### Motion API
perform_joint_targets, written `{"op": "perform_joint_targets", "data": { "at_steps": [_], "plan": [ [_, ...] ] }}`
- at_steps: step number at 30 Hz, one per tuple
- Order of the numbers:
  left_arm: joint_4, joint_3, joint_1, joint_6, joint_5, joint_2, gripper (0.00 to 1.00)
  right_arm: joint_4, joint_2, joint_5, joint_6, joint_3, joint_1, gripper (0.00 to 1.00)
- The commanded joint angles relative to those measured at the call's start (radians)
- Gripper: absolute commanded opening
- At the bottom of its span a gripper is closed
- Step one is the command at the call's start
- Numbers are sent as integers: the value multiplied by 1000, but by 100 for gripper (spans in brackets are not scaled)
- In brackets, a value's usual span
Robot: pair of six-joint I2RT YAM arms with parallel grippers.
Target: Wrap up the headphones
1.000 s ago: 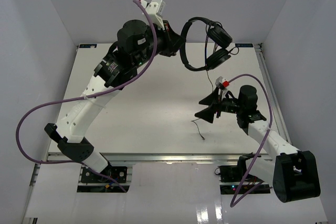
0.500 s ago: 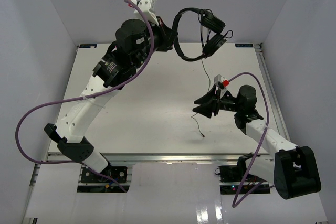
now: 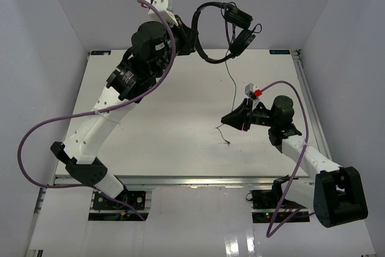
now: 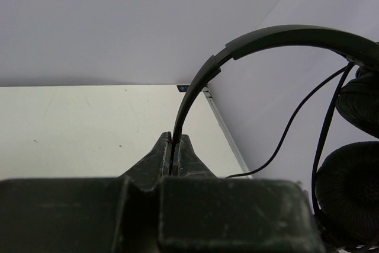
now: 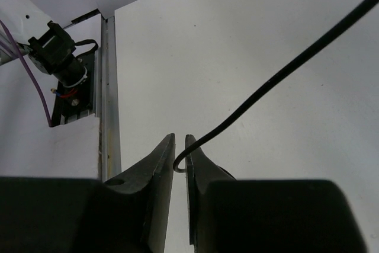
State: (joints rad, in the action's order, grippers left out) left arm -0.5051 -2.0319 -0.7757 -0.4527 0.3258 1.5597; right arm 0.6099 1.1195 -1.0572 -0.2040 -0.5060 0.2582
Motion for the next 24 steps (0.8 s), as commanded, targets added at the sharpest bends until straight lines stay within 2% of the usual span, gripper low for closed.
{"op": "perform_joint_targets", "data": {
  "at_steps": [1, 5, 10, 12, 15, 18, 20, 22, 24],
  "plan": [
    [54, -15, 18, 2, 52, -47, 0, -95, -16, 13, 99, -66, 8, 15],
    [56, -13, 53, -14, 42, -19, 0, -255, -36, 58, 227, -104, 16, 8],
    [66, -24, 84, -27, 29, 28, 0, -496, -47, 92, 415, -203, 37, 8],
    [66, -35, 102, -18, 29, 61, 0, -709, -47, 137, 603, -288, 90, 8],
    [59, -32, 118, 5, 37, 95, 0, -941, -33, 292, 833, -393, 186, 8],
    [54, 1, 132, 51, 57, 128, 0, -1092, -30, 431, 997, -480, 304, 8],
    [46, 30, 150, 84, 77, 150, 0, -1104, -52, 614, 1052, -506, 360, 8],
    [42, 48, 175, 94, 81, 158, 0, -1093, -84, 662, 1071, -511, 377, 8],
    [43, 128, 217, 97, 58, 167, 0, -1072, -118, 754, 1110, -527, 377, 8]
  ]
}}
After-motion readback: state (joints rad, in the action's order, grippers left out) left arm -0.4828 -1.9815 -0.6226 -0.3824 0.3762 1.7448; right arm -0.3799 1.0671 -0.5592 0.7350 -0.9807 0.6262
